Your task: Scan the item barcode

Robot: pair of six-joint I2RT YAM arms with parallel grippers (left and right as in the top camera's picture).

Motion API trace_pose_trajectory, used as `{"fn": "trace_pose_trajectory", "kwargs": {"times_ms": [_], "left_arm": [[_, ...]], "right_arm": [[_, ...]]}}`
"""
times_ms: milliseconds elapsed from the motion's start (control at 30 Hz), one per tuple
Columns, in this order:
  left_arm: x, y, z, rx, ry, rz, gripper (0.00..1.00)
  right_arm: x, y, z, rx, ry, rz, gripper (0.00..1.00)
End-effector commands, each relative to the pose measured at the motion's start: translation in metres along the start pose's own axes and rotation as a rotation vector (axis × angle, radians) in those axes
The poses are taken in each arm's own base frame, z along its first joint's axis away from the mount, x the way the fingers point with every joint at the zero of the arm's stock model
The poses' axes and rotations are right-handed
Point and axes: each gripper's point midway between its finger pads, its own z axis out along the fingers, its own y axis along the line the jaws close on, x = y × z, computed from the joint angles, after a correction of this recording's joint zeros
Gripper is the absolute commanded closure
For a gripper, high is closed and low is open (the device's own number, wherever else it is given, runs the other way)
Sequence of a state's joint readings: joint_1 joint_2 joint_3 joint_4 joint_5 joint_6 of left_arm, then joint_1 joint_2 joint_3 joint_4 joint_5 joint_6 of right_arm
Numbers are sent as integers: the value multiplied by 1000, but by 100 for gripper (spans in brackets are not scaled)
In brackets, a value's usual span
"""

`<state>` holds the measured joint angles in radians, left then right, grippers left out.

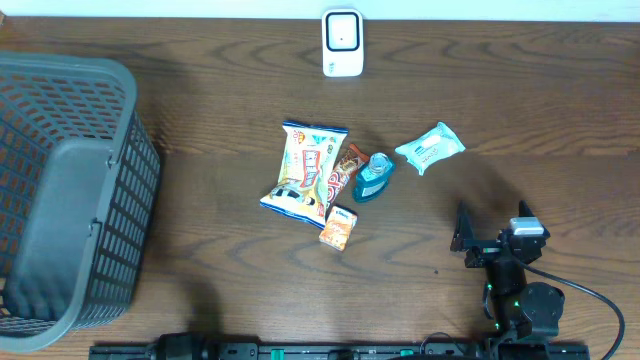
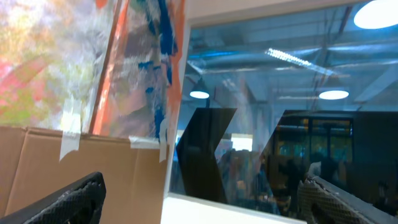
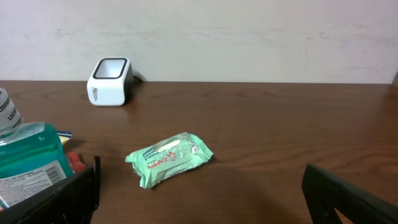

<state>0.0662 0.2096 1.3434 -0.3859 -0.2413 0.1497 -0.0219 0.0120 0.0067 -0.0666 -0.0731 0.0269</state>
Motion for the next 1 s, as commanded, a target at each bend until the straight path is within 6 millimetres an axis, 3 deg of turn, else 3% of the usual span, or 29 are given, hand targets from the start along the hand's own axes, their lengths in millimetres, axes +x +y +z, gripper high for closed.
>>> {"fn": "trace_pose_trajectory", "kwargs": {"times_ms": [0, 100, 200, 300, 433, 567, 700, 967], "left_arm": [[-9, -8, -11, 55, -35, -25, 1], [-13, -6, -18, 48, -52, -41, 2], [-13, -19, -23, 103, -55, -59, 2], [3, -38, -25, 179, 2, -24, 2], [28, -40, -29, 202, 96, -13, 2], [14, -35, -40, 194, 30, -20, 2], [6, -28, -67, 190, -30, -27, 2], [5, -25, -70, 181, -31, -30, 2]], "right_arm": [[0, 1, 0, -4, 0, 13, 1], [0, 1, 0, -4, 0, 13, 1], [0, 1, 0, -4, 0, 13, 1], [0, 1, 0, -4, 0, 13, 1], [0, 0, 0, 3, -2, 13, 1], [1, 2, 0, -9, 1, 46, 1], [1, 3, 0, -16, 3, 161, 1], [1, 8, 0, -43, 11, 431, 1]]}}
